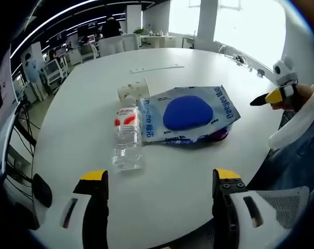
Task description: Arrange the tabletop items into an orderly group along one side of the table until the central work area is clear of visible clutter.
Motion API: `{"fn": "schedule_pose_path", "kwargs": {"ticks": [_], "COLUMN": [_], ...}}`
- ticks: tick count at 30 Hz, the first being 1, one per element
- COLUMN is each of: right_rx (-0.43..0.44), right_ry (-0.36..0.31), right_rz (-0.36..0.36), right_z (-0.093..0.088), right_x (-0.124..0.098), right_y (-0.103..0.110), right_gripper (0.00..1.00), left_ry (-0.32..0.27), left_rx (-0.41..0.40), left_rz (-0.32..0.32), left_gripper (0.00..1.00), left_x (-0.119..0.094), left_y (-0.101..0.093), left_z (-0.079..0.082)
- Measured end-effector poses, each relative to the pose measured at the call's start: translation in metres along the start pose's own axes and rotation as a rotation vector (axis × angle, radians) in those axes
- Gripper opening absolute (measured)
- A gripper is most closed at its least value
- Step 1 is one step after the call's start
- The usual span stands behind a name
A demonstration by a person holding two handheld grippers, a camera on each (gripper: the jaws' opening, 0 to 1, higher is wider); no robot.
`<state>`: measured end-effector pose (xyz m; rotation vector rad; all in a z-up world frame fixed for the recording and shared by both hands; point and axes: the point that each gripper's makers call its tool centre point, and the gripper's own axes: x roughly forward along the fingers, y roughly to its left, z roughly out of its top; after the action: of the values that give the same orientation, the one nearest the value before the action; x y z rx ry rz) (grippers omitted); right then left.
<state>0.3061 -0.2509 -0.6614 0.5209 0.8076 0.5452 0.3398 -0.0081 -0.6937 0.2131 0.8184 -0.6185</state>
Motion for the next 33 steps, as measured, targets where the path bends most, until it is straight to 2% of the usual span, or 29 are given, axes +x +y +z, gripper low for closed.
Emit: {"fn": "schedule_pose_path", "kwargs": {"ticks": [5, 11, 16, 22, 25, 27, 33], "right_rx": [0.011, 0.029, 0.066, 0.068, 0.061, 0.067, 0.121], "right_ry": [-0.019, -0.029, -0.029, -0.014, 0.000, 0.017, 0.009], "right_rz": [0.030, 0.039, 0.049, 0.043, 0.005, 0.000, -0.001], "right_z": [0.014, 0.024, 0.028, 0.029, 0.027, 0.025, 0.027], "right_x": [0.013, 0.028, 0.039, 0.057, 0.069, 0.073, 0.081], "right_y": [0.011, 0.014, 0.017, 0.019, 0.010, 0.009, 0.006], "right_gripper": [0.57, 0.55, 0.55, 0.53, 0.51, 0.51, 0.50], "left_ry": [-0.004, -0.016, -0.038, -0.048, -0.049, -0.051, -0.062], "left_rx": [-0.010, -0.032, -0.056, -0.060, -0.060, -0.057, -0.060], "left_rz": [-0.006, -0.003, 0.000, 0.007, 0.008, 0.013, 0.010], "left_gripper": [0.84, 0.83, 0.83, 0.82, 0.82, 0.82, 0.82], "left_x": [-0.001, -0.005, -0.007, -0.009, -0.009, -0.009, -0.009], "left_y": [-0.002, -0.001, 0.002, 0.003, 0.001, 0.000, -0.002], "left_z": [-0.003, -0.007, -0.005, -0.006, -0.007, -0.007, -0.006]}}
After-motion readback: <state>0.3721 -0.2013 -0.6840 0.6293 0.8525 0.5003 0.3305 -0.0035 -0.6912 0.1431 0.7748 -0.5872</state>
